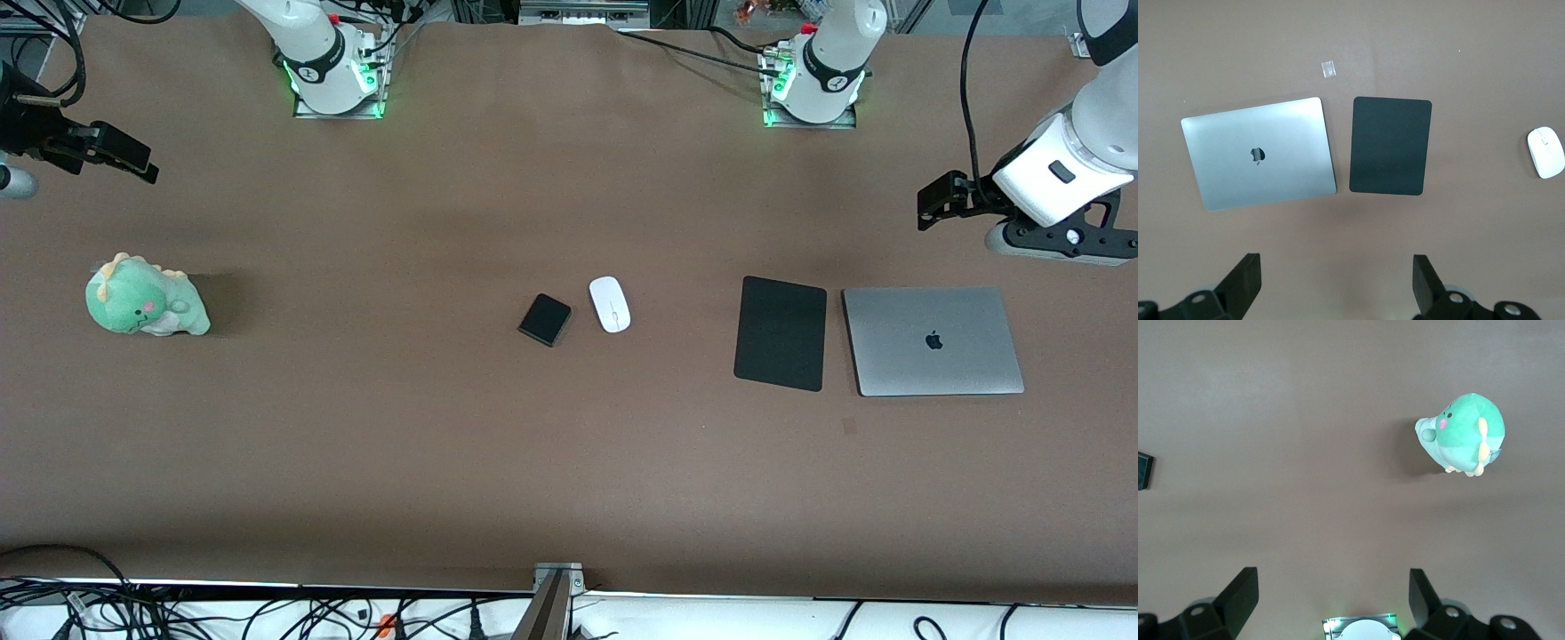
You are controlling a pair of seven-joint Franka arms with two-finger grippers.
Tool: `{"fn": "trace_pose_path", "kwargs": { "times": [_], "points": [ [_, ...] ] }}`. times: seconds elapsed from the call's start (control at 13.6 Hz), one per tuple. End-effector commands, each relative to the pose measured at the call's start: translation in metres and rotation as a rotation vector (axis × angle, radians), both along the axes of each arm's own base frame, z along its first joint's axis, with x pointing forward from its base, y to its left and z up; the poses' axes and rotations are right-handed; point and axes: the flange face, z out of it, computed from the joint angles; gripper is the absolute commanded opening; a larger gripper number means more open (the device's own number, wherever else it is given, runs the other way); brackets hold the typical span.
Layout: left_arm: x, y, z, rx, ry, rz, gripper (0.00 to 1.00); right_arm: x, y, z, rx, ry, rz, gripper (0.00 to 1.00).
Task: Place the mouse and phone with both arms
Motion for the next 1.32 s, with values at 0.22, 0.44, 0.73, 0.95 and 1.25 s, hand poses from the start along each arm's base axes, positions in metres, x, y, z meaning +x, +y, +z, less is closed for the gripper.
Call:
{"fn": "trace_pose_path", "kwargs": {
  "times": [0.22, 0.44, 0.73, 0.95, 1.25],
  "points": [
    [-0.001, 0.001, 0.003, -0.019, -0.006, -0.012, 1.0, 0.0, -0.002, 0.006, 0.019, 0.005, -0.001, 1.0],
    [-0.001, 0.001, 0.002, -0.018, -0.003, -0.012, 1.0, 0.0, -0.002, 0.007, 0.02, 0.002, 0.0, 1.0],
    [0.005, 0.004, -0.007, -0.1, 0.014, 0.022, 1.0, -0.001, -0.002, 0.006, 0.02, 0.006, 0.004, 1.0],
    [0.012, 0.001, -0.024, -0.144, 0.042, 0.039, 1.0, -0.001, 0.0, 0.0, 0.02, 0.037, 0.008, 1.0],
    [0.052, -0.007, -0.109, -0.257, 0.093, 0.09, 1.0, 0.011, 0.019, -0.031, 0.013, 0.107, 0.034, 1.0]
  ]
}}
